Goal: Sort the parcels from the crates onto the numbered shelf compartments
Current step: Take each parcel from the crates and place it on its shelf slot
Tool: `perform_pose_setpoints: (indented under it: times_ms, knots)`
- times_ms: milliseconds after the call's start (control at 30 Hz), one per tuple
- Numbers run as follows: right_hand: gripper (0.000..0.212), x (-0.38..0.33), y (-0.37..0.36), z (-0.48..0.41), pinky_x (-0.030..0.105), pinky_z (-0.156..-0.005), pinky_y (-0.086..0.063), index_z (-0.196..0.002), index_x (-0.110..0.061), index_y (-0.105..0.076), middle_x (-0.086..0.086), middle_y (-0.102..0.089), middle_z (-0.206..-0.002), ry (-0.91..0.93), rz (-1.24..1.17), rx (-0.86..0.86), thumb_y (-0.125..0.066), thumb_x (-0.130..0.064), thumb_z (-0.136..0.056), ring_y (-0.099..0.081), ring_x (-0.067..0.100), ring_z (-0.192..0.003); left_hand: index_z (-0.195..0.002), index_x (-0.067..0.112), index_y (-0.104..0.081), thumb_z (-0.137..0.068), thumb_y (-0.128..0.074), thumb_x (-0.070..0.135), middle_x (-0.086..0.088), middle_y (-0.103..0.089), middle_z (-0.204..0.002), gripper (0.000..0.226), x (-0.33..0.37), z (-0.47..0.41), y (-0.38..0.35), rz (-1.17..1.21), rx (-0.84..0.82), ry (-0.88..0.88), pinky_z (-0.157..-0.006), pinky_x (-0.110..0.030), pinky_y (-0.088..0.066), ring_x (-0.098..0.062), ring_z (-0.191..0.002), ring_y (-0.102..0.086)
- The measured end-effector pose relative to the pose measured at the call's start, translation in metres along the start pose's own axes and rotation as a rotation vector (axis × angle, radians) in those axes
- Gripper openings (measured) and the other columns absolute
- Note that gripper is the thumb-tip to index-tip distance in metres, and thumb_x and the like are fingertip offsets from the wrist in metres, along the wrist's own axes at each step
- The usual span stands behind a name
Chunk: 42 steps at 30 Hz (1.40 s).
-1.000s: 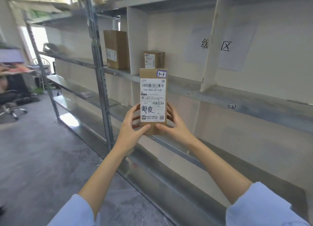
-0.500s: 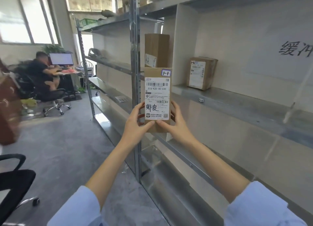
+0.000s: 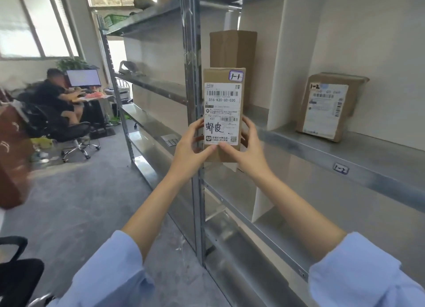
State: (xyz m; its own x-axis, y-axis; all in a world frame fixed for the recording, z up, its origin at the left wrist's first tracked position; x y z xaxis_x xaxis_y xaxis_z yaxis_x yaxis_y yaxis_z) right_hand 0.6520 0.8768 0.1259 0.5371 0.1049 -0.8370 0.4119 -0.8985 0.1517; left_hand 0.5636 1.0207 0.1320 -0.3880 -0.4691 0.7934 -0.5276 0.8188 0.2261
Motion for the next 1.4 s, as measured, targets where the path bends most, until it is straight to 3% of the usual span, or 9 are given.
perform_pose_setpoints:
  times_ms: [200,433,500,600,767,933,1100,1200,1400]
  knots:
    - [0.083,0.016,-0.007,-0.048,0.001,-0.097,-0.036,-0.151,-0.023,-0.026,-0.007,-0.045,-0.149,0.029,0.04,0.099,-0.077,-0.018,-0.086,-0.044,-0.002,-0.129,-0.137,0.044,-0.042,-0.083,-0.074,0.03,0.023,-0.053,-0.134,0.064,-0.028,-0.061,0.005,-0.015,-0.044,-0.079,-0.096,-0.038,-0.053,0.002,-0.117,-0.055]
    - [0.082,0.035,-0.001,-0.106,0.028,-0.113,-0.037,-0.152,-0.025,-0.03,-0.019,-0.047,-0.144,0.089,0.126,0.355,-0.077,-0.026,-0.085,-0.043,0.0,-0.135,-0.144,0.033,-0.039,-0.086,-0.074,0.026,0.028,-0.051,-0.132,0.068,-0.052,-0.154,-0.007,0.025,-0.205,-0.223,-0.101,-0.034,-0.048,0.002,-0.121,-0.053]
    - [0.08,0.038,0.001,-0.119,0.028,-0.113,-0.037,-0.15,-0.03,-0.032,-0.026,-0.047,-0.139,0.096,0.156,0.445,-0.078,-0.029,-0.084,-0.044,-0.003,-0.134,-0.145,0.03,-0.039,-0.086,-0.074,0.027,0.029,-0.051,-0.133,0.069,-0.057,-0.179,-0.013,0.049,-0.26,-0.265,-0.101,-0.023,-0.047,0.006,-0.122,-0.051]
    - [0.07,0.043,0.004,-0.137,0.022,-0.108,-0.037,-0.141,-0.036,-0.036,-0.036,-0.049,-0.13,0.102,0.2,0.562,-0.077,-0.027,-0.084,-0.047,-0.008,-0.128,-0.142,0.028,-0.044,-0.086,-0.074,0.027,0.021,-0.053,-0.137,0.063,-0.067,-0.213,-0.022,0.076,-0.338,-0.29,-0.101,-0.034,-0.049,0.001,-0.121,-0.054]
    - [0.072,0.051,0.009,-0.151,0.019,-0.107,-0.039,-0.148,-0.019,-0.039,-0.011,-0.055,-0.14,0.087,0.285,0.72,-0.076,-0.023,-0.086,-0.05,0.002,-0.129,-0.14,0.026,-0.048,-0.087,-0.073,0.024,0.014,-0.053,-0.138,0.058,-0.081,-0.247,-0.036,0.122,-0.456,-0.321,-0.105,-0.04,-0.047,-0.007,-0.125,-0.052]
    - [0.074,0.053,0.017,-0.159,0.005,-0.101,-0.034,-0.15,-0.019,-0.037,-0.016,-0.052,-0.137,0.057,0.394,0.82,-0.075,-0.024,-0.088,-0.047,-0.002,-0.127,-0.14,0.025,-0.048,-0.089,-0.07,0.023,0.022,-0.048,-0.135,0.056,-0.097,-0.266,-0.037,0.106,-0.502,-0.361,-0.099,-0.018,-0.038,0.005,-0.119,-0.048]
    - [0.075,0.056,0.029,-0.165,-0.004,-0.095,-0.03,-0.152,-0.019,-0.032,-0.016,-0.048,-0.137,0.004,0.443,0.874,-0.073,-0.015,-0.089,-0.043,-0.003,-0.126,-0.146,0.029,-0.042,-0.094,-0.06,0.038,0.009,-0.048,-0.145,0.056,-0.119,-0.277,-0.033,-0.193,-0.429,-0.516,-0.105,-0.037,-0.033,-0.012,-0.129,-0.044]
    - [0.074,0.058,0.033,-0.168,0.01,-0.105,-0.034,-0.152,-0.018,-0.031,-0.013,-0.049,-0.138,-0.033,0.509,0.869,-0.072,-0.013,-0.09,-0.043,-0.002,-0.126,-0.15,0.031,-0.035,-0.096,-0.047,0.052,0.007,-0.041,-0.151,0.059,-0.132,-0.28,-0.034,-0.488,-0.342,-0.617,-0.105,-0.043,-0.029,-0.018,-0.134,-0.037]
    - [0.077,0.065,0.031,-0.17,0.042,-0.116,-0.034,-0.154,-0.022,-0.025,-0.005,-0.049,-0.147,-0.143,0.648,0.824,-0.069,-0.017,-0.091,-0.046,0.017,-0.136,-0.151,0.028,-0.032,-0.097,-0.04,0.054,0.005,-0.033,-0.157,0.06,-0.148,-0.281,-0.035,-0.606,-0.334,-0.639,-0.105,-0.043,-0.026,-0.022,-0.136,-0.033]
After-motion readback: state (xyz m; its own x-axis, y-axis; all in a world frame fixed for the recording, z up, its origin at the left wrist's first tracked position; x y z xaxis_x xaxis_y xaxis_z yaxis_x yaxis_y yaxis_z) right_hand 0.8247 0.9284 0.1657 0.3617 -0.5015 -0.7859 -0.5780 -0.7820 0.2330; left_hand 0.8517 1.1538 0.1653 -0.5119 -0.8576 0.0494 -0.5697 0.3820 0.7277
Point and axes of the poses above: each hand's wrist, its own z-axis away from the middle knuckle, its own y-axis out of the back of the hand, x = y × z, the point moved 4 cm from there along -z, towards the middle knuckle
